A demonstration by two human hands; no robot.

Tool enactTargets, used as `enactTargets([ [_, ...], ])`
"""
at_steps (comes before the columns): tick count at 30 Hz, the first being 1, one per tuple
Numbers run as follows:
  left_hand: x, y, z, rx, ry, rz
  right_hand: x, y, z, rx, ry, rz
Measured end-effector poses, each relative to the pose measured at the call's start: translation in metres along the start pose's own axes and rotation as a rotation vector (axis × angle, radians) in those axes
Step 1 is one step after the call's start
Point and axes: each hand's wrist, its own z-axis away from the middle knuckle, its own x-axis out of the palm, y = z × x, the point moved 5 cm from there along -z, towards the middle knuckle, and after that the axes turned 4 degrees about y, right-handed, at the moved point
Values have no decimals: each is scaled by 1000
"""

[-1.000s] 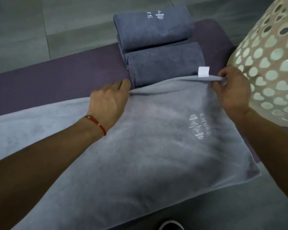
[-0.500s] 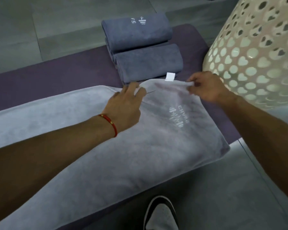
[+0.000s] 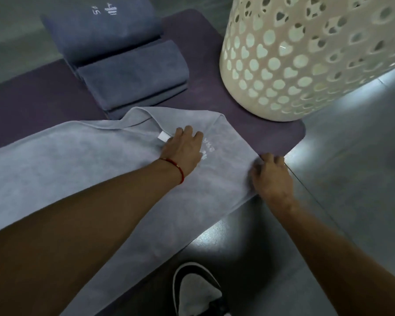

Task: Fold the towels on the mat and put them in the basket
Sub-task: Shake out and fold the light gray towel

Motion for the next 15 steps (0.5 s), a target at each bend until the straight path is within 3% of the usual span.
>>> enactTargets([
  [4, 9, -1, -16, -5, 17, -116, 2, 6, 6, 22, 121, -295],
  [12, -72, -32, 36, 105, 185, 112, -44, -45, 61, -247, 196, -434],
  [15, -121, -74, 88, -41, 267, 130, -58, -83, 96, -403, 115, -432],
])
